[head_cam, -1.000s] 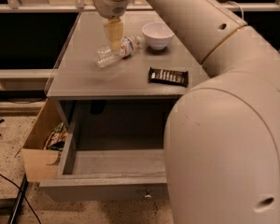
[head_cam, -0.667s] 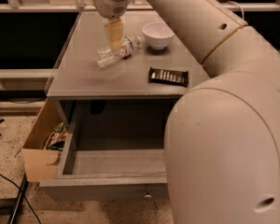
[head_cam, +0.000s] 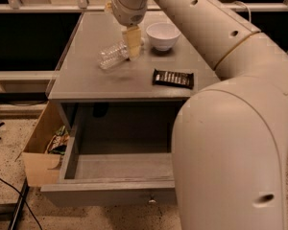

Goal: Place water bottle into top drawer

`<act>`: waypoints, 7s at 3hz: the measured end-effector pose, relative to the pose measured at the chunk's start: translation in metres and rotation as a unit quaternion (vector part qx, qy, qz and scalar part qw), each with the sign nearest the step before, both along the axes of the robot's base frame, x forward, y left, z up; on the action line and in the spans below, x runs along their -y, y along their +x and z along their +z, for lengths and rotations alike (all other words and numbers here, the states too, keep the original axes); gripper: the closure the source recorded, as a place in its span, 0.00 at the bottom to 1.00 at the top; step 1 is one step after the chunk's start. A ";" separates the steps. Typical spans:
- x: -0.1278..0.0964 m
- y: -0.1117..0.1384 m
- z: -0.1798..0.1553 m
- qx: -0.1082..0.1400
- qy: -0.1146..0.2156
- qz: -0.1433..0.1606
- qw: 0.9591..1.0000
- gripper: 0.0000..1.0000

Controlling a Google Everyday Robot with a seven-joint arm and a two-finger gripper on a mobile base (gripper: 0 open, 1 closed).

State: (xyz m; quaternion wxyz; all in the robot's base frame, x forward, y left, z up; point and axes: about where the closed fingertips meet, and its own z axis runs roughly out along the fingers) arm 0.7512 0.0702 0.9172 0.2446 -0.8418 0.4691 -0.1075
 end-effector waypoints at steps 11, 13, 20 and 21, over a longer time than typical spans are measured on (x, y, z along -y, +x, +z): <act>-0.001 0.038 -0.067 -0.107 -0.001 0.032 0.994 0.97; 0.004 0.037 -0.060 -0.097 -0.016 0.022 0.995 1.00; 0.114 -0.127 0.166 0.166 0.091 -0.093 0.977 1.00; 0.143 -0.160 0.150 0.144 0.084 -0.111 0.980 1.00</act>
Offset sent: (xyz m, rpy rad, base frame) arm 0.0523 -0.0279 -0.0350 0.0214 0.0874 -0.0071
